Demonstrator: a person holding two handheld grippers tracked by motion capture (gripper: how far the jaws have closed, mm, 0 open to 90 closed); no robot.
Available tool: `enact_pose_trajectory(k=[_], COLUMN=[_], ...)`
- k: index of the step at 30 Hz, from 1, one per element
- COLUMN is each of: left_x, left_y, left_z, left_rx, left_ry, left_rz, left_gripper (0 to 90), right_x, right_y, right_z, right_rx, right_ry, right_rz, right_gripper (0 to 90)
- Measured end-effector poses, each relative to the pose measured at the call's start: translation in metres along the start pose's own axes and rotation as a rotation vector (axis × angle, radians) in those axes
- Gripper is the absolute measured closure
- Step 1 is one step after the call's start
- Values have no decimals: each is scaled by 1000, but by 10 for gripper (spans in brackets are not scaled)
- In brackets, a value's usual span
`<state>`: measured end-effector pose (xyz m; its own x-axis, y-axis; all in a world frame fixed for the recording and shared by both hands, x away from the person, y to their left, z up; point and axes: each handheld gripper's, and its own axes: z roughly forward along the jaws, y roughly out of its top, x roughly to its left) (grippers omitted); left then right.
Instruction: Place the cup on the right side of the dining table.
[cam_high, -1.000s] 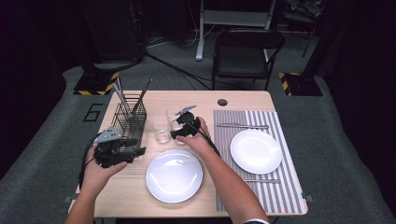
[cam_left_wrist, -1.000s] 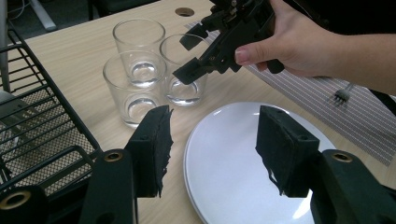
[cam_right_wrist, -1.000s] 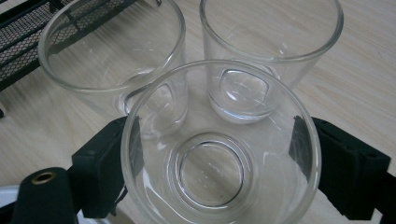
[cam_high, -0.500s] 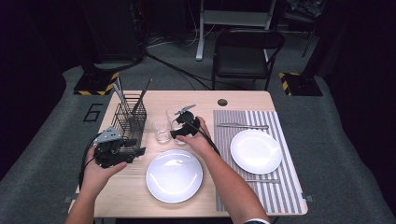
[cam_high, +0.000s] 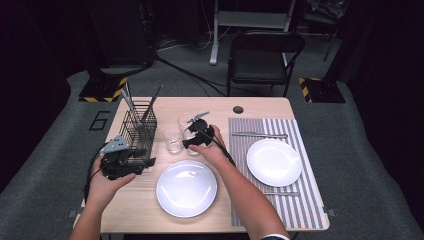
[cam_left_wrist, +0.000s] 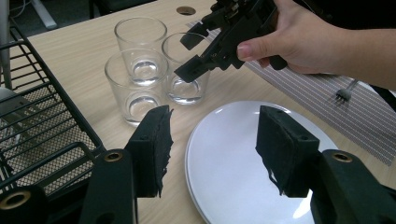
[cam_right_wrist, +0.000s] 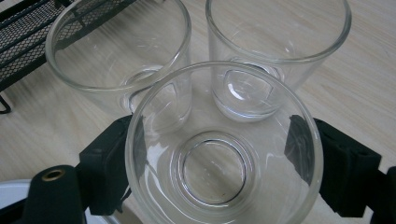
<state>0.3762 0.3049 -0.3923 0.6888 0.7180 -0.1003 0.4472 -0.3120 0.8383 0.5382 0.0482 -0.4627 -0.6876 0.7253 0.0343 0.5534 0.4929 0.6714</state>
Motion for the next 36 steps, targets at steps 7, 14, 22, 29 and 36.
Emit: enact_pose_trajectory(k=[7,14,22,29,36], left_x=[0,0,1,0,0], left_y=[0,-1,-1,-1,-1], left_z=[0,1,1,2,3], left_rx=[-5,-2,0,2,6], left_ry=[2,3,5,4,5], left_rz=[-3,-4,-4,-3,-1], left_gripper=[448,448,448,448,448], right_x=[-3,-6,-7,-6,-10], right_y=[-1,0,2,5,6], right_z=[-3,-10,-20,-28,-36], right_rx=[-2,-12,-21,-32,-39], right_ry=[7,7,6,3,2], right_rz=[5,10,2,-2,-2], right_gripper=[171,171,171,171,171])
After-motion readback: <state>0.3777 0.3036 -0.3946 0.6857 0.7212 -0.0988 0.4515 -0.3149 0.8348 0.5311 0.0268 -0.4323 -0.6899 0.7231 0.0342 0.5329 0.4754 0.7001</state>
